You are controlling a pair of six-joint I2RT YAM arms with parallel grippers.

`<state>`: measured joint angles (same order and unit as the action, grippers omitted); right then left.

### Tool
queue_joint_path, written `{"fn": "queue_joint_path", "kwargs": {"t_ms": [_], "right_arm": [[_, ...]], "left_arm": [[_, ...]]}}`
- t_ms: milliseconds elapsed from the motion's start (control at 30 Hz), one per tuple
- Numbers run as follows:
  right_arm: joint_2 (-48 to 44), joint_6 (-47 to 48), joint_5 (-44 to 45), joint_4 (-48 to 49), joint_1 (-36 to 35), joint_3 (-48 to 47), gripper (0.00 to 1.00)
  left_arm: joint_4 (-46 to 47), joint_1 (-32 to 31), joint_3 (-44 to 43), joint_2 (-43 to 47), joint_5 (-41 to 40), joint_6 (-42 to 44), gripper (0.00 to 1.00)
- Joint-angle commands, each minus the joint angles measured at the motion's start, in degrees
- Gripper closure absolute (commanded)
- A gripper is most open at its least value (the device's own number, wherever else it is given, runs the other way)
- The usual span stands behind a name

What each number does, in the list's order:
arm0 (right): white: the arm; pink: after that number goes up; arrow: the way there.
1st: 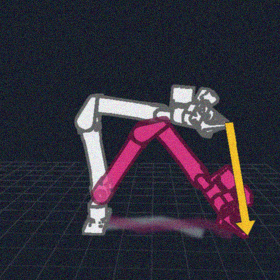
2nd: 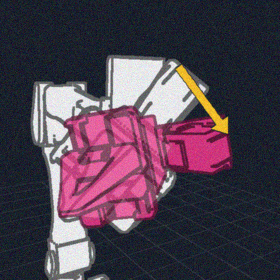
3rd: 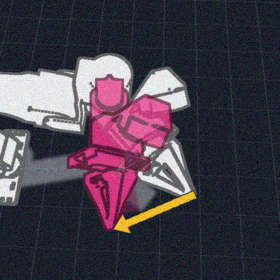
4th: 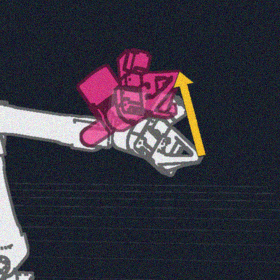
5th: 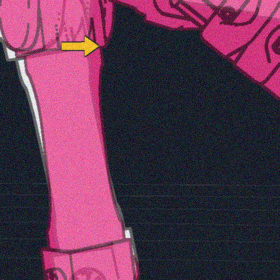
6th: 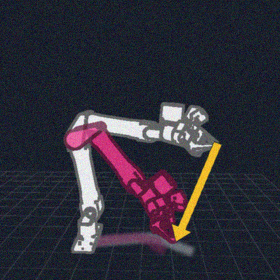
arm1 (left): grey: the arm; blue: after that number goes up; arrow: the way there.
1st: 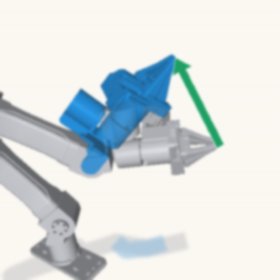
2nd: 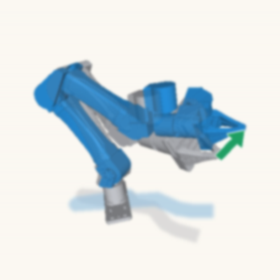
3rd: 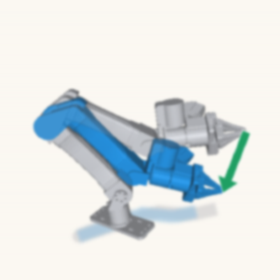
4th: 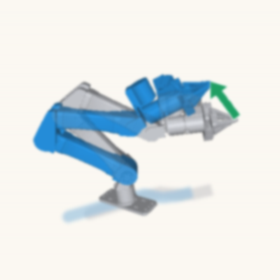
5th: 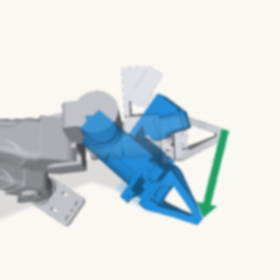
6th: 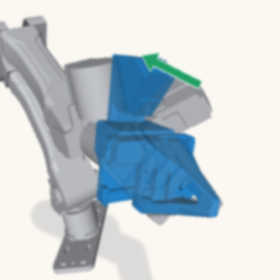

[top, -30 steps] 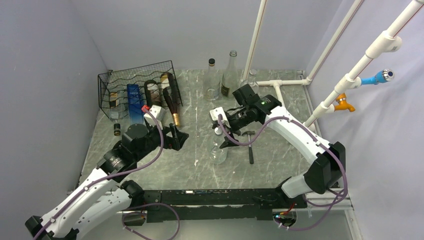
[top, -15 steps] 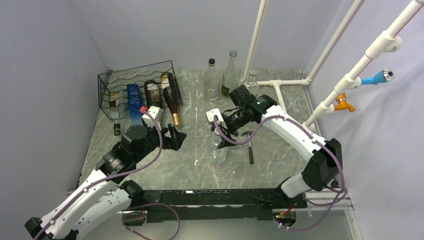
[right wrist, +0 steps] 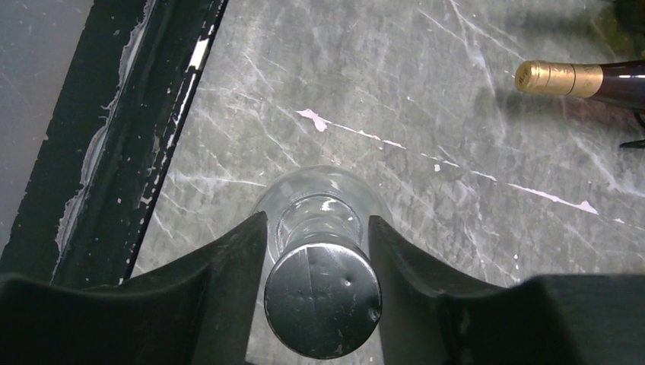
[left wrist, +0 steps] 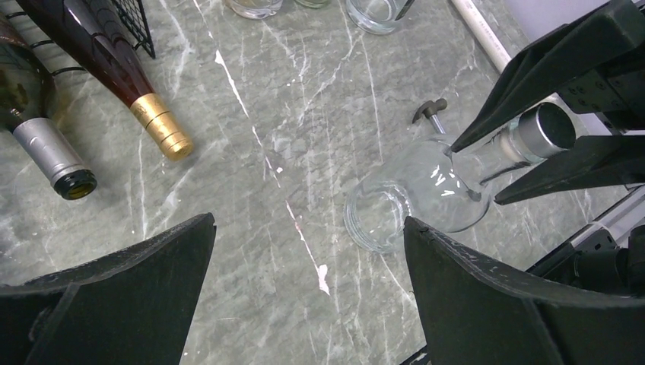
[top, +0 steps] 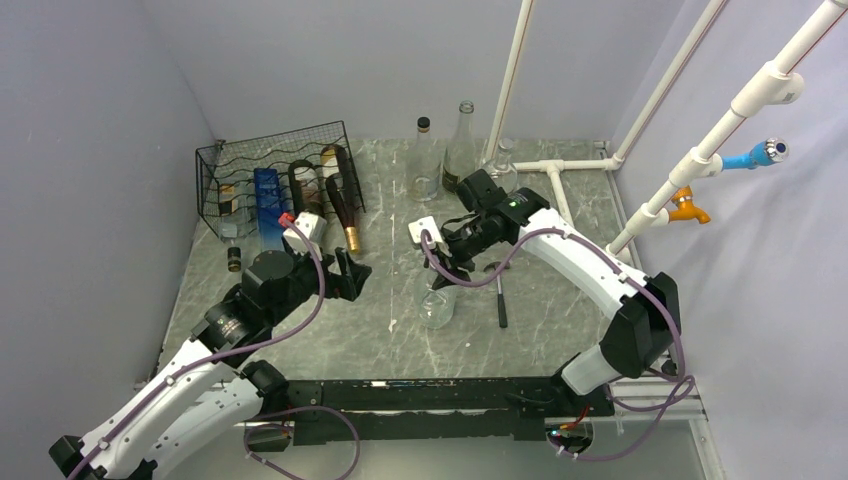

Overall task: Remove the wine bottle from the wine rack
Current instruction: Move the wine bottle to the center of the board.

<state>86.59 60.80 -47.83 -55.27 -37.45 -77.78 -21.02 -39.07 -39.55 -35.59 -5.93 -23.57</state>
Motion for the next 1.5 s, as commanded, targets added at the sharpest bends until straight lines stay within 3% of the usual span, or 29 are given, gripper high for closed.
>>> {"fn": "queue_joint_path", "kwargs": {"t_ms": [0, 167, 267, 700, 1167, 1467], "right_arm": [[0.3, -0.2, 0.5, -1.0, -0.3, -3.0, 0.51], [0.7, 0.6, 0.3, -2.7, -0.2, -5.1, 0.86], [1.8, 0.2, 0.4, -3.8, -0.3, -7.8, 0.99], [12.1, -13.4, 7.6, 1.6, -0.3, -27.0, 1.00], [29.2, -27.7, 23.4, 13.9, -0.3, -49.9, 1.00], [38.7, -27.5, 30.6, 18.3, 0.2, -62.9, 1.00]], "left_arm": [[0.4, 0.2, -0.4, 0.9, -1.2, 1.0, 0.00], [0.3, 0.2, -0.1, 1.4, -1.5, 0.9, 0.00], [0.1, 0.2, 0.0, 1.8, -1.8, 0.9, 0.00], [-1.9, 0.2, 0.7, 5.3, -5.1, 0.6, 0.01], [-4.8, 0.2, 0.5, 7.6, -9.0, 1.4, 0.01], [-6.2, 0.2, 0.2, 7.4, -10.2, 1.9, 0.00]]}}
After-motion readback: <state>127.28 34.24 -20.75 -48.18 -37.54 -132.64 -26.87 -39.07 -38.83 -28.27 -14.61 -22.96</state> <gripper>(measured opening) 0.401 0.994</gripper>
